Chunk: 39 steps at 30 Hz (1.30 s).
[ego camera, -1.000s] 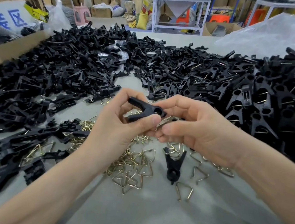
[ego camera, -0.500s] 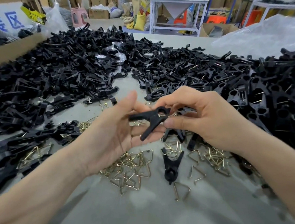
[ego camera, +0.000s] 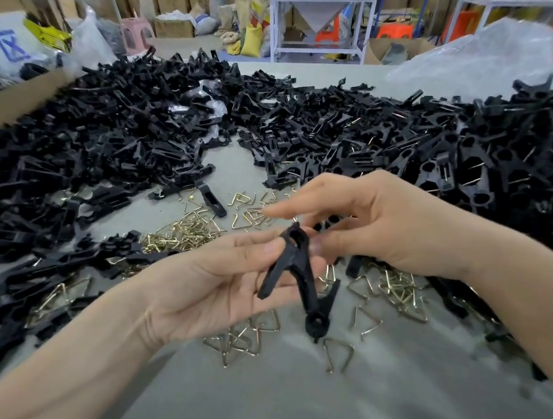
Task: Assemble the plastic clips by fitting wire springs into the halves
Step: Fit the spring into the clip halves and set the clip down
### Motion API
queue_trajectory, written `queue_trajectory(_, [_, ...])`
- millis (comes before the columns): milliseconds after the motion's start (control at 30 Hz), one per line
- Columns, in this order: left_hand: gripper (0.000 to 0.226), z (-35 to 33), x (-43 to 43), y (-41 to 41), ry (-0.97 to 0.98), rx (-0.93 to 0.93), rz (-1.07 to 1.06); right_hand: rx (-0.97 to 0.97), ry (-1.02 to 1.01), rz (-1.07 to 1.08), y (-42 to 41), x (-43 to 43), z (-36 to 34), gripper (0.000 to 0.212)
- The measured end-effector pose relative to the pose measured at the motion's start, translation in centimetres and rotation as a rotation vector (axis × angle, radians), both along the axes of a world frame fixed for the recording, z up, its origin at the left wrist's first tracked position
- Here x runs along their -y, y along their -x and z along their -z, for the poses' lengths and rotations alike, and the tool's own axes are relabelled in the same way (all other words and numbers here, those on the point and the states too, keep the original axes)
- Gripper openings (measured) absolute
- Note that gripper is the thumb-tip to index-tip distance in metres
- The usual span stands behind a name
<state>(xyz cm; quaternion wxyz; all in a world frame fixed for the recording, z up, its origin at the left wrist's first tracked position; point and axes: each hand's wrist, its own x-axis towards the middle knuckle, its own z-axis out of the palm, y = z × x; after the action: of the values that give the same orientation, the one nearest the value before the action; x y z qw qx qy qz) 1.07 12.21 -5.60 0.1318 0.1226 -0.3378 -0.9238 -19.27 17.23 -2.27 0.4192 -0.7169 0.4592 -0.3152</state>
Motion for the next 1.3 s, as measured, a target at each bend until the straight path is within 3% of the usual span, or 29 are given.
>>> queue_trajectory(100, [0.052,-0.2,0.3,-0.1,0.079,0.066,-0.114,0.010,0.067,0.183,0.4,0.1,-0.1,0.034])
queue_trajectory(200, [0.044,-0.3,0.9,-0.4,0.116,0.045,-0.232,-0.214,0.161,0.336,1.0,0.3,0.0,0.013])
queue_trajectory(300, [0.043,-0.4,1.7,-0.6,0.147,0.002,-0.329,-0.505,0.079,0.267,0.6,0.4,0.8,0.007])
queue_trajectory(400, [0.046,-0.2,2.1,-0.7,0.118,-0.008,-0.434,-0.634,0.040,0.185,-0.5,0.5,1.9,0.006])
queue_trajectory(533, [0.043,0.0,2.1,-0.9,0.174,0.015,-0.478,-0.613,0.059,0.166,-1.1,0.5,2.3,0.010])
queue_trajectory(767, [0.017,0.5,2.1,-0.4,0.328,0.102,-0.554,-0.590,0.034,0.111,-1.1,0.2,1.8,0.009])
queue_trajectory(933, [0.023,0.9,1.7,0.2,0.577,0.145,-0.636,-0.275,0.007,0.278,0.4,0.3,0.8,0.011])
queue_trajectory(1033, [0.028,1.1,1.5,0.3,0.926,0.305,-0.837,-0.020,-0.038,0.341,1.1,0.1,0.3,0.034])
queue_trajectory(1100, [0.026,1.2,1.2,0.4,1.114,0.366,-0.883,0.174,-0.083,0.382,1.0,0.2,0.3,0.027])
queue_trajectory(1167, [0.025,1.1,0.8,0.6,1.105,0.313,-0.877,0.330,-0.142,0.441,0.7,0.2,0.3,0.015])
queue_trajectory(1300, [0.027,1.1,0.5,1.0,1.018,0.262,-0.865,0.427,-0.213,0.506,0.2,0.1,0.1,0.004])
